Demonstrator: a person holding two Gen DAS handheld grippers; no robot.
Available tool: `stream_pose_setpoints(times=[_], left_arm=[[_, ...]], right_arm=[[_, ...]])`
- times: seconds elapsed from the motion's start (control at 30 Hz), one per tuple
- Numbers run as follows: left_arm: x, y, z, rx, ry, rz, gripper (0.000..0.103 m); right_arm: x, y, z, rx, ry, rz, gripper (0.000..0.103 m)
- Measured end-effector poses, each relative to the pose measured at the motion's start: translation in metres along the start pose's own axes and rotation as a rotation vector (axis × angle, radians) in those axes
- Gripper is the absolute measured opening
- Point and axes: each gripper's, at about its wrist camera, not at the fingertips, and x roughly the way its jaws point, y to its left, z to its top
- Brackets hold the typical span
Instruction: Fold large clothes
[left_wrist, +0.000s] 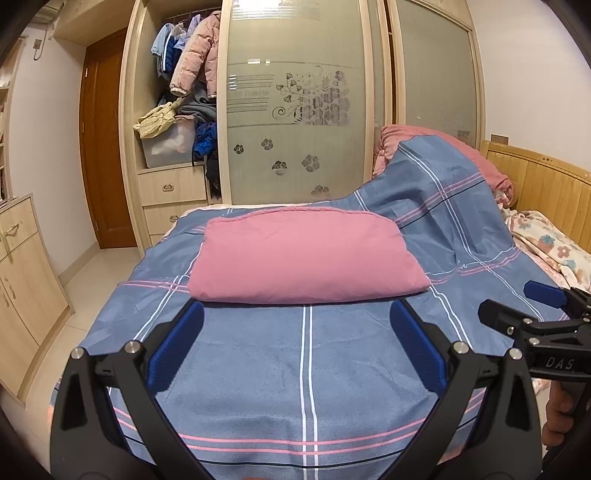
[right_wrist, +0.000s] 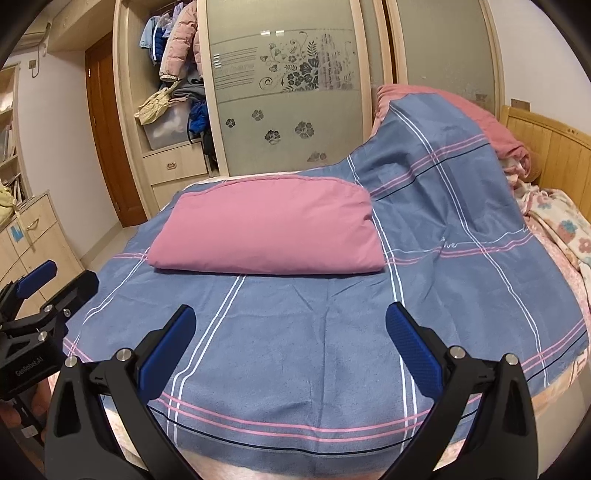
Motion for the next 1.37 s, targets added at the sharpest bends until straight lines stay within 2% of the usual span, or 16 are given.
stream_pose_setpoints(times=[0.53, 0.7, 0.87, 1.13, 1.2, 1.37], left_arm=[[0.011, 0.002, -0.007, -0.011, 0.042, -0.008, 0.101], [0.012, 0.003, -0.008, -0.024, 0.042, -0.015, 0.101], [0.010, 0.001, -0.009, -0.012, 0.022, 0.014, 0.101], [0.014, 0.004, -0.008, -0.020, 0.033, -0.003, 0.101], [0.014, 0.002, -0.009, -0.008, 0.033, 0.017, 0.101], [0.019, 0.000, -0.008, -0.011, 0.052, -0.010, 0.101]], right_arm=[[0.004, -0.002, 0.000, 0.011, 0.021, 0.009, 0.102], [0.006, -0.002, -0.002, 0.005, 0.028, 0.011, 0.102], [0.007, -0.003, -0.002, 0.005, 0.033, 0.012, 0.102], [0.010, -0.002, -0.003, 0.003, 0.043, 0.011, 0.102], [0.011, -0.003, -0.003, 0.000, 0.054, 0.016, 0.102], [0.011, -0.002, -0.003, -0.005, 0.056, 0.016, 0.102]])
